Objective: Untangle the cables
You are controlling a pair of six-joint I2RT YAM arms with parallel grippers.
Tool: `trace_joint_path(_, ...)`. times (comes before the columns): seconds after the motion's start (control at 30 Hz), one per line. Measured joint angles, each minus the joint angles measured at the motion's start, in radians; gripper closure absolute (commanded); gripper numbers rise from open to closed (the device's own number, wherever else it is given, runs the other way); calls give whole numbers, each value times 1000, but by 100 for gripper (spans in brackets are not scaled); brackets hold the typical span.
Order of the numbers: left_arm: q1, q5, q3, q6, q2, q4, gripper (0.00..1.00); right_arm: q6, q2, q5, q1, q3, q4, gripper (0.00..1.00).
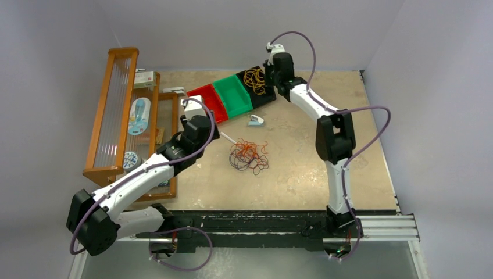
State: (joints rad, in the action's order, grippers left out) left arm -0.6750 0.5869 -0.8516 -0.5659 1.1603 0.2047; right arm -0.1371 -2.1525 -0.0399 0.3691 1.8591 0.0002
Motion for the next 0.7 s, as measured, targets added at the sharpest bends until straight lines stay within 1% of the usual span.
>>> trace_joint_path(0.17, 1, 54, 0, 1, -41, 21, 43, 0, -140, -129, 14, 127, -39, 100)
trace_joint_path(0.3, 1, 69, 0, 1, -42, 39, 43, 10, -193, -201, 26, 196, -68, 100)
trace_joint_path(0.53, 1, 73, 0, 1, -41, 54, 43, 54, -269, -206, 55, 322, -113, 100)
trace_joint_path(0.7, 1, 72, 0, 1, -37, 56, 43, 78, -333, -178, 84, 360, -135, 100)
